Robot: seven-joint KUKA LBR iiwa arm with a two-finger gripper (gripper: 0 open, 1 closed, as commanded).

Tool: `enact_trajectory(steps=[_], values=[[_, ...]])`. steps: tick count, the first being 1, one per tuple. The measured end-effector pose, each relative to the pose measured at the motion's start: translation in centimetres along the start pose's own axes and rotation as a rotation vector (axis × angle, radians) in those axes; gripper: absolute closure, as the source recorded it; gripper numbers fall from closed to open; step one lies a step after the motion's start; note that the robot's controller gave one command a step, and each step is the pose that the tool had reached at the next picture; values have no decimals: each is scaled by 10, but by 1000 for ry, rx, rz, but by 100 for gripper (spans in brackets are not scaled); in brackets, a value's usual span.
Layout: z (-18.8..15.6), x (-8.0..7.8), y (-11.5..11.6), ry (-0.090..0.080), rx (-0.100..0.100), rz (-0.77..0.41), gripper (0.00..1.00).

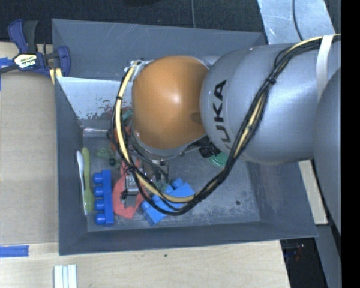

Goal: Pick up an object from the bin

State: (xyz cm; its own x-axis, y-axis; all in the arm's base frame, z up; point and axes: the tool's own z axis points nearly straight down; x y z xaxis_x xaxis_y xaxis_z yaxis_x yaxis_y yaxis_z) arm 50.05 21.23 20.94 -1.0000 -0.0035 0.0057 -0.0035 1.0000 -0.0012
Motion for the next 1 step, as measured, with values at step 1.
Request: enact_trajectory(steps=[1], values=[[-4,-2,-1,-8,-2,3,0]])
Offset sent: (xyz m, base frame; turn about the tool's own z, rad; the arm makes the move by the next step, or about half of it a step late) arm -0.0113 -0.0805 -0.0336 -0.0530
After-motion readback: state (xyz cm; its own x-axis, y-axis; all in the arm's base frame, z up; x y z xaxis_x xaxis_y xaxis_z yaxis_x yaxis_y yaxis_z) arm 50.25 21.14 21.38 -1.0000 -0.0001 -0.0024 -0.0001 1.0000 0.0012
